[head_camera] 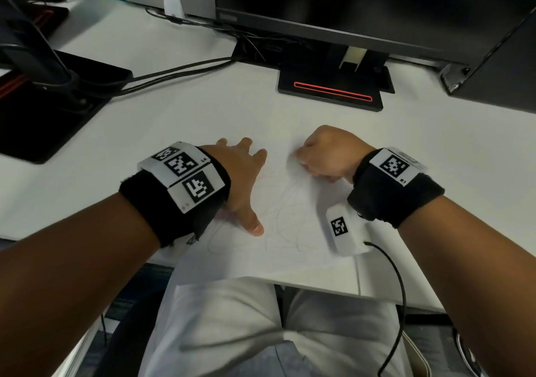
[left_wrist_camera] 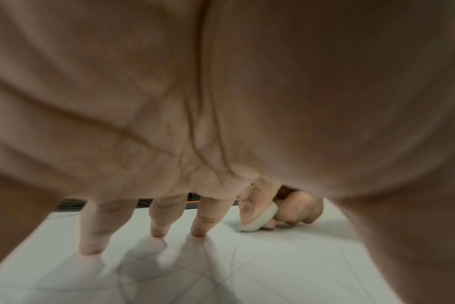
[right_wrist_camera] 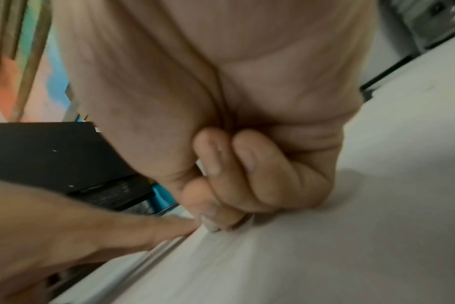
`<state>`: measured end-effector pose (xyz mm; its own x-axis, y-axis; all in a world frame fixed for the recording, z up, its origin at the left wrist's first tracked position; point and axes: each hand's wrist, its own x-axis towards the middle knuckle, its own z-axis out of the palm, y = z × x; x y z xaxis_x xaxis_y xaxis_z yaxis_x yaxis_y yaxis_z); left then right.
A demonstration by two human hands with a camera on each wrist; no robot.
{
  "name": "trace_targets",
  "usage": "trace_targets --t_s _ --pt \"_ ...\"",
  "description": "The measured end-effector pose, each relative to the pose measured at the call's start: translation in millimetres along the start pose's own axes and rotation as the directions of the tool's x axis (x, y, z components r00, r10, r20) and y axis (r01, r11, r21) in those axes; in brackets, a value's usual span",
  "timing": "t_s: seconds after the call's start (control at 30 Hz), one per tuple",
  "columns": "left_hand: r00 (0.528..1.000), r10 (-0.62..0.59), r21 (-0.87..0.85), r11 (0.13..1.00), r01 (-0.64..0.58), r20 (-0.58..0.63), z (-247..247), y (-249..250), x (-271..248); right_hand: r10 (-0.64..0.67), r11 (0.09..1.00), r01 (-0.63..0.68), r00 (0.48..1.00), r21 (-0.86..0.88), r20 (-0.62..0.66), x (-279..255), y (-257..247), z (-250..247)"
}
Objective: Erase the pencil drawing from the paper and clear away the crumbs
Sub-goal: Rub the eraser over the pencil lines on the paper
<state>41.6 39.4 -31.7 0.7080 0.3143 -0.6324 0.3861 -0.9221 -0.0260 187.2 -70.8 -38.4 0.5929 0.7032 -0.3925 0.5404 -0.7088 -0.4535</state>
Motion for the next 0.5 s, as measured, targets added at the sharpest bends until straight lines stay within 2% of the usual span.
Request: trace_targets --t_s 0.13,0.27,0.3,0.4,0.43,0.5 --pt "1.000 -0.010 -0.001 1.000 0.010 0.022 -1 0 0 -0.075 0.997 0.075 0.987 0.005 0.140 -10 -1 12" --pt "1.000 -0.005 0.003 1.000 0.005 0.018 -2 1 0 -0.009 1.000 0.008 0.999 0.015 0.038 -6 6 1" --pt "1.000 -0.006 0.005 1.000 0.006 0.019 -2 1 0 -0.023 1.000 0.023 0.999 -0.010 0.034 -7 5 3" --pt "1.000 -0.009 0.003 1.000 0.009 0.025 -2 1 1 -0.082 0.996 0.087 0.987 -0.030 0.136 -15 -1 13" --pt "1.000 -0.007 0.005 1.000 0.007 0.022 -2 0 1 -0.080 0.996 0.083 0.987 -0.016 0.139 -14 1 12" --pt "1.000 0.003 0.013 1.000 -0.004 0.015 -1 -1 2 -0.034 0.999 0.034 0.998 -0.001 0.061 -9 7 5"
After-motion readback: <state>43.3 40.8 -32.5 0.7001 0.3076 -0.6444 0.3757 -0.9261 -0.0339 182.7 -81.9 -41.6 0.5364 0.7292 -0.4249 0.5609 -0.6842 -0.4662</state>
